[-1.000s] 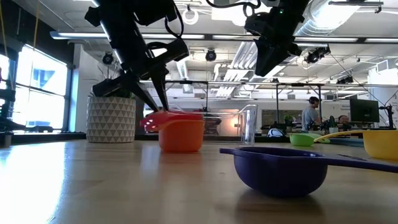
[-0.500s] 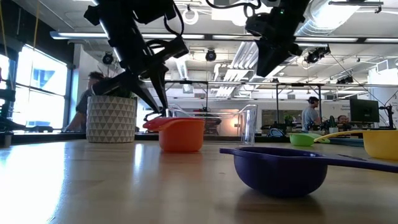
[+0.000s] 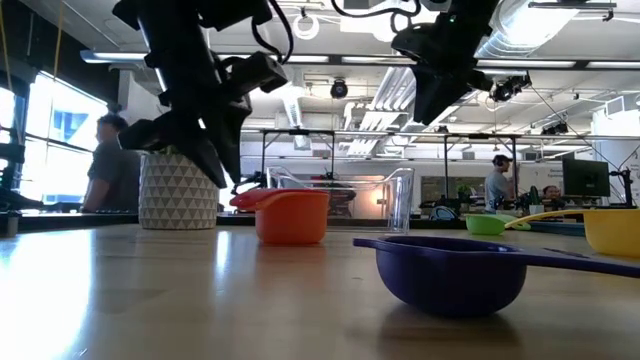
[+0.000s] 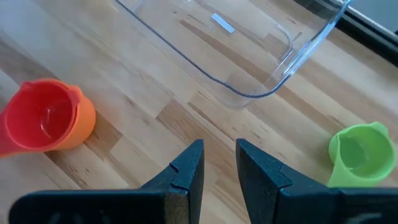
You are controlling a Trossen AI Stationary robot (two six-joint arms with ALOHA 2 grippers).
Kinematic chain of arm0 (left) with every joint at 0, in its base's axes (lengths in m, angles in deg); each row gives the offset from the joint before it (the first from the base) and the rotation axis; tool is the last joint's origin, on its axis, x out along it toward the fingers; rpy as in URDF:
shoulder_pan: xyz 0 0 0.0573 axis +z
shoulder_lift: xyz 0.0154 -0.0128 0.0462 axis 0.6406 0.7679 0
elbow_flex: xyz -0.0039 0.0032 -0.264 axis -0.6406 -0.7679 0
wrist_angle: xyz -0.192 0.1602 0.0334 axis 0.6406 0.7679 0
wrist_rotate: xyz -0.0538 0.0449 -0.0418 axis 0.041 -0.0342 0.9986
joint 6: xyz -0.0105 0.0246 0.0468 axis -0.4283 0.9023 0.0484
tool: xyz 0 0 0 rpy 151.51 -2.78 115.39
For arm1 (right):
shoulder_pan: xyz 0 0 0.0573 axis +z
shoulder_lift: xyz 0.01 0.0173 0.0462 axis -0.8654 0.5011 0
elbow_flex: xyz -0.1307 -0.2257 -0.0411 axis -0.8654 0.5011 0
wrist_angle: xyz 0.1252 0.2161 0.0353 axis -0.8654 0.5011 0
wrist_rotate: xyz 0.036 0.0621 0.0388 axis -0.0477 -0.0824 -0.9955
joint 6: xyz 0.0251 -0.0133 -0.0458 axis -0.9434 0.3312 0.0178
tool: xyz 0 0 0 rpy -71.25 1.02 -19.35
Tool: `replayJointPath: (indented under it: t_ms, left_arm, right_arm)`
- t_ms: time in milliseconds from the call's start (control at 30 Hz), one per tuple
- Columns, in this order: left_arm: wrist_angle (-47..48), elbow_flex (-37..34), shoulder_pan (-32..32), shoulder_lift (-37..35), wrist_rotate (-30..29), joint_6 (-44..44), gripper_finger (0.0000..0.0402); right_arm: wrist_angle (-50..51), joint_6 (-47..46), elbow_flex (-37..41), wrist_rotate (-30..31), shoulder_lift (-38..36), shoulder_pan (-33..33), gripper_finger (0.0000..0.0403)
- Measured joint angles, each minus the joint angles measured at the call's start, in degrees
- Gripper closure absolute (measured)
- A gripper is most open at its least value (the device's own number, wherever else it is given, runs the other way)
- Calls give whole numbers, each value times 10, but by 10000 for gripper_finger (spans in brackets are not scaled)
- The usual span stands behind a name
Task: Nest measuring cups in basket
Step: Stack the red measuring cup on top of the orange measuring cup
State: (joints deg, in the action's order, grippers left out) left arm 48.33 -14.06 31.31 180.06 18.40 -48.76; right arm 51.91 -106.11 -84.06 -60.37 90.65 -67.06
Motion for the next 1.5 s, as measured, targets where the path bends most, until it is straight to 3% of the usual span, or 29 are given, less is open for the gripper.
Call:
replayJointPath:
  t_ms: [633,967,1500]
  left_arm:
    - [-43,-19,-4,10,-12,47,342]
    - [-96,-19,-4,49,13,52,342]
    - [-122,-18,-5,41,29,57,342]
  right_arm:
    - [0,-35,0,-4,0,0,318]
    - [0,-33,0,-4,0,0,318]
    - [17,-33,0,-25,0,0,318]
